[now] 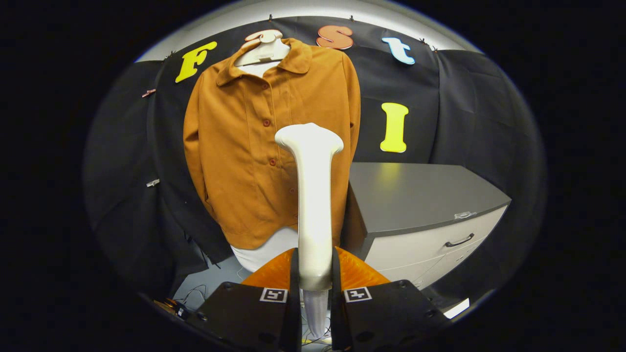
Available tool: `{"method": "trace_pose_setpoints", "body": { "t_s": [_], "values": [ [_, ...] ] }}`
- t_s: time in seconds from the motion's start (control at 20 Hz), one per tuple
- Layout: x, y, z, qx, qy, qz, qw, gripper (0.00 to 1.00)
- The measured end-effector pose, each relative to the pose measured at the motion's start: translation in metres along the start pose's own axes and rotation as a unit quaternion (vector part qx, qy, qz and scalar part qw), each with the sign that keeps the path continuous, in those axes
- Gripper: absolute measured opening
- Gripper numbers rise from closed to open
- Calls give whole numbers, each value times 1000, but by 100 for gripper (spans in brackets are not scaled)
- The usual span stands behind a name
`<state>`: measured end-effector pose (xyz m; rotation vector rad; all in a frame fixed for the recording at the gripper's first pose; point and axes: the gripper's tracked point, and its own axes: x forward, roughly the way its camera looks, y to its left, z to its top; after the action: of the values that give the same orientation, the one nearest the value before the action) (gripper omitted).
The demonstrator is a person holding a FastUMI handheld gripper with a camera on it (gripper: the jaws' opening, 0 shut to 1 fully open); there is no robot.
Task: Iron the clothes twice with a garment steamer, once on the left side and once on the right side.
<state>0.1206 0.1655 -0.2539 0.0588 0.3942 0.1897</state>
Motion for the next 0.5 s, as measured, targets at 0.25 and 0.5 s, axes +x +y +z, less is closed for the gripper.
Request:
{"method": "trace_pose_setpoints", "body": {
  "t_s": [0.25, 0.5],
  "values": [
    [-28, 15, 56, -8, -68, 3, 998, 27],
    [-51, 53, 113, -19, -132, 23, 991, 27]
  ]
}}
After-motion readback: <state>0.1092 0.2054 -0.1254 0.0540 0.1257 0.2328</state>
